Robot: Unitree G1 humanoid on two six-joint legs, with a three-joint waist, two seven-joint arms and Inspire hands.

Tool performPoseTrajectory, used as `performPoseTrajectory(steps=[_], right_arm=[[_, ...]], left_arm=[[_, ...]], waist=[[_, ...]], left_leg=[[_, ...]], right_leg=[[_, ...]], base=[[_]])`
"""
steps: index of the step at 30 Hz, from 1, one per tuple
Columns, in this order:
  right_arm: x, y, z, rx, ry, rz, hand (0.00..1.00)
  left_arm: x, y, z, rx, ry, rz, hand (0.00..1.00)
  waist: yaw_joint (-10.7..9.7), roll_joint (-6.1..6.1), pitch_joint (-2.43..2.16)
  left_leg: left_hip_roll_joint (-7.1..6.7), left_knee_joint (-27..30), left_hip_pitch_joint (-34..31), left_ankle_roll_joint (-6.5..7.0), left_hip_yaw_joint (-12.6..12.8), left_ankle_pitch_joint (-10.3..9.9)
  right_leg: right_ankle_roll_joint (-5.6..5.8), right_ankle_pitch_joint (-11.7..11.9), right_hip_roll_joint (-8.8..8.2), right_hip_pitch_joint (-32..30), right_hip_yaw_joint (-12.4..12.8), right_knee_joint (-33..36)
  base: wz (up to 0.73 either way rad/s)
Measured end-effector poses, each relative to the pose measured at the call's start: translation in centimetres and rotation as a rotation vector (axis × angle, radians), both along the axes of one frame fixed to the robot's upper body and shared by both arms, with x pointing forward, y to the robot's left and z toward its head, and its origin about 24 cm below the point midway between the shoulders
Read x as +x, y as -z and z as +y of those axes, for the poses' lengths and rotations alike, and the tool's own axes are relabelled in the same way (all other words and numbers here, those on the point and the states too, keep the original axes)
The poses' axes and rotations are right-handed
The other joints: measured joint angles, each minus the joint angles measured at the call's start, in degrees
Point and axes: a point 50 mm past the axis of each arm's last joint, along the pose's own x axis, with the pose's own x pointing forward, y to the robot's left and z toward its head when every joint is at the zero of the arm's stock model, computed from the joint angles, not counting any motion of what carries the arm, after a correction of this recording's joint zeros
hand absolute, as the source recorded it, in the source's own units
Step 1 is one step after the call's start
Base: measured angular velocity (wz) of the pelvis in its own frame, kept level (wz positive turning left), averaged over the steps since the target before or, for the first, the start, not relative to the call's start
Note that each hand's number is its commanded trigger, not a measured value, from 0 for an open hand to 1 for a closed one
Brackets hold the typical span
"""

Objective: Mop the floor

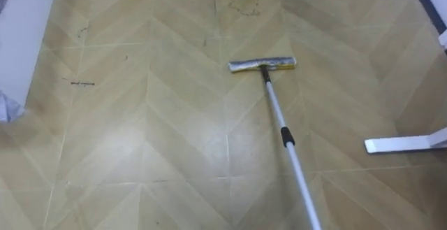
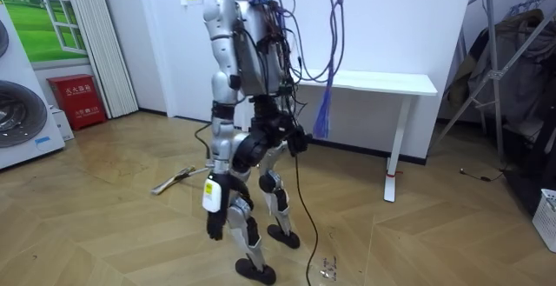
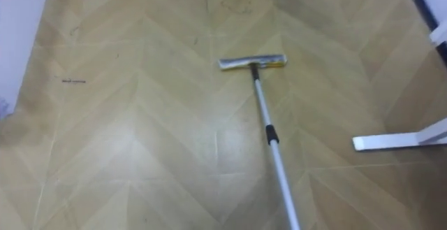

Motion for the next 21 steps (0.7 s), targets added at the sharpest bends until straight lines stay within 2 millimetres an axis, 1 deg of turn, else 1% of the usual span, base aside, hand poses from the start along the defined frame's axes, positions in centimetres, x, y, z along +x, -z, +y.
performPoseTrajectory(steps=[1, 2, 3, 4, 5, 6, 7, 8, 9, 10, 11, 12, 13, 14, 15, 16, 17, 18, 19, 20, 21], right_arm=[[0.6, -0.1, -0.1, -0.004, 0.007, -0.012, 1.0], [1.7, -0.4, -0.5, -0.021, -0.001, -0.018, 1.0], [2.5, -0.8, -1.2, -0.042, 0.009, -0.026, 1.0], [3.2, -1.0, -1.6, -0.047, 0.011, -0.044, 1.0], [5.0, -1.6, -2.1, -0.054, 0.018, -0.093, 1.0], [6.8, -2.2, -2.4, -0.052, 0.011, -0.138, 1.0], [7.7, -2.5, -2.5, -0.051, 0.009, -0.161, 1.0], [9.0, -3.0, -2.8, -0.039, 0.019, -0.205, 1.0], [9.7, -3.3, -2.9, -0.021, 0.04, -0.235, 1.0], [9.9, -3.4, -2.8, -0.012, 0.042, -0.248, 1.0], [10.3, -3.4, -2.6, 0.006, 0.047, -0.278, 1.0], [10.2, -3.3, -2.4, 0.027, 0.065, -0.286, 1.0], [9.9, -3.2, -2.4, 0.032, 0.068, -0.279, 1.0], [8.6, -2.8, -2.8, 0.028, 0.088, -0.258, 1.0], [6.6, -2.5, -3.7, 0.012, 0.109, -0.212, 1.0], [5.3, -2.4, -4.3, -0.002, 0.117, -0.178, 1.0], [2.6, -2.3, -5.7, -0.045, 0.107, -0.1, 1.0], [0.0, -2.3, -6.7, -0.084, 0.101, -0.028, 1.0], [-1.3, -2.3, -6.8, -0.094, 0.1, 0.004, 1.0], [-3.5, -2.3, -7.3, -0.116, 0.111, 0.056, 1.0], [-5.5, -2.1, -6.9, -0.113, 0.123, 0.1, 1.0]], left_arm=[[0.0, 0.0, 0.0, 0.003, 0.003, 0.0, 0.0], [0.0, 0.0, -0.2, 0.0, 0.013, 0.001, 0.0], [0.3, 0.0, -0.4, -0.007, 0.024, -0.006, 0.0], [0.6, 0.0, -0.5, -0.01, 0.031, -0.013, 0.0], [0.5, 0.1, -0.6, -0.013, 0.045, -0.01, 0.0], [0.6, 0.1, -0.7, -0.015, 0.049, -0.011, 0.0], [0.7, 0.0, -0.7, -0.014, 0.051, -0.015, 0.0], [1.1, 0.0, -0.7, -0.016, 0.054, -0.03, 0.0], [1.4, -0.1, -0.6, -0.021, 0.058, -0.044, 0.0], [1.4, -0.1, -0.6, -0.024, 0.059, -0.046, 0.0], [1.5, -0.2, -0.5, -0.03, 0.061, -0.048, 0.0], [1.8, -0.2, -0.5, -0.036, 0.063, -0.055, 0.0], [1.9, -0.2, -0.5, -0.039, 0.065, -0.06, 0.0], [2.2, -0.3, -0.7, -0.045, 0.066, -0.067, 0.0], [2.1, -0.2, -0.8, -0.052, 0.065, -0.063, 0.0], [2.0, -0.2, -0.9, -0.056, 0.066, -0.059, 0.0], [1.7, -0.1, -1.0, -0.059, 0.068, -0.051, 0.0], [1.8, -0.1, -1.0, -0.059, 0.064, -0.057, 0.0], [1.8, -0.1, -0.9, -0.057, 0.059, -0.06, 0.0], [1.9, -0.2, -0.7, -0.048, 0.056, -0.066, 0.0], [2.0, -0.3, -0.7, -0.038, 0.051, -0.076, 0.0]], waist=[[0.7, 0.04, 0.02], [1.53, -0.18, 0.14], [2.36, 0.09, -0.02], [2.72, 0.09, -0.01], [3.87, -0.15, 0.15], [4.51, -0.49, 0.28], [4.93, -0.65, 0.23], [5.45, -1.21, 0.32], [5.68, -1.55, 0.46], [5.67, -1.64, 0.47], [5.66, -1.89, 0.53], [5.4, -2.1, 0.27], [5.2, -2.16, 0.21], [5.18, -1.93, 0.09], [5.01, -1.59, -0.05], [4.69, -1.35, -0.29], [4.33, -0.76, -0.72], [4.13, -0.04, -0.79], [3.87, 0.29, -0.94], [3.46, 0.84, -1.11], [3.22, 1.62, -1.43]], left_leg=[[0.11, 2.03, -1.01, 0.0, -0.06, 0.0], [0.4, 6.35, -3.48, -0.16, -0.67, 0.15], [1.0, 11.17, -6.33, -1.06, -0.72, 1.35], [1.23, 13.44, -7.69, -1.12, -0.67, 2.38], [1.9, 17.21, -10.33, -1.16, -0.49, 4.64], [2.26, 18.91, -11.91, -0.87, -0.34, 6.05], [2.3, 18.24, -12.34, -0.65, -0.01, 5.8], [1.9, 14.57, -12.61, -0.84, 0.83, 5.64], [1.65, 8.67, -12.31, -0.85, 1.54, 5.64], [1.6, 5.52, -12.04, -0.86, 2.0, 5.64], [1.04, 2.02, -11.89, 0.84, 2.57, 4.95], [0.55, 0.66, -11.75, 1.52, 2.86, 4.55], [0.55, -0.12, -11.57, 2.0, 3.32, 4.27], [0.47, -1.72, -10.79, 2.49, 4.06, 3.97], [-0.39, -3.14, -9.28, 3.49, 4.53, 3.37], [-0.92, -3.69, -8.48, 3.99, 4.45, 3.06], [-2.16, -3.9, -7.57, 4.93, 4.62, 2.2], [-3.17, -3.53, -7.12, 5.77, 4.98, 1.13], [-3.62, -3.44, -6.9, 6.11, 5.08, 0.49], [-4.26, -3.4, -6.21, 6.56, 4.95, -0.42], [-4.23, -3.62, -5.57, 6.69, 3.99, -1.71]], right_leg=[[-0.19, -0.71, -0.17, -0.67, -0.16, 1.52], [-0.14, -2.32, -0.18, -1.68, -0.6, 4.12], [-0.48, -3.52, -0.09, -2.59, -0.97, 6.48], [-0.69, -3.89, -0.02, -3.0, -0.96, 7.46], [-1.1, -4.41, 0.33, -3.87, -0.63, 8.94], [-1.34, -4.65, 0.68, -4.16, -0.42, 9.48], [-1.36, -4.65, 0.92, -4.31, -0.32, 9.49], [-1.37, -4.65, 0.92, -4.56, -0.34, 9.49], [-1.33, -4.67, 0.93, -4.7, -0.43, 9.44], [-1.18, -4.75, 0.96, -4.75, -0.55, 9.4], [-0.87, -5.0, 1.01, -4.82, -0.62, 9.19], [-0.34, -5.08, 0.57, -4.75, -0.5, 8.03], [0.03, -4.85, 0.53, -4.43, -0.52, 7.01], [0.62, -4.08, 0.52, -3.09, -0.6, 4.31], [1.03, -3.42, -0.09, -1.1, -0.8, 2.1], [1.43, -3.45, -0.68, -0.27, -0.92, 1.5], [1.88, -3.64, -1.95, 0.38, -0.35, 2.16], [3.0, -2.7, -2.44, -0.99, 0.74, 5.69], [3.38, -1.68, -3.09, -2.06, 1.2, 7.86], [3.73, 1.38, -3.94, -4.85, 2.04, 12.96], [3.44, 3.84, -3.26, -7.43, 3.67, 16.46]], base=[[0.07], [0.18], [0.19], [0.0], [-0.14], [-0.14], [0.0], [0.14], [0.17], [0.17], [0.15], [0.16], [0.19], [0.19], [0.22], [0.31], [0.31], [0.25], [0.12], [0.0], [-0.09]])
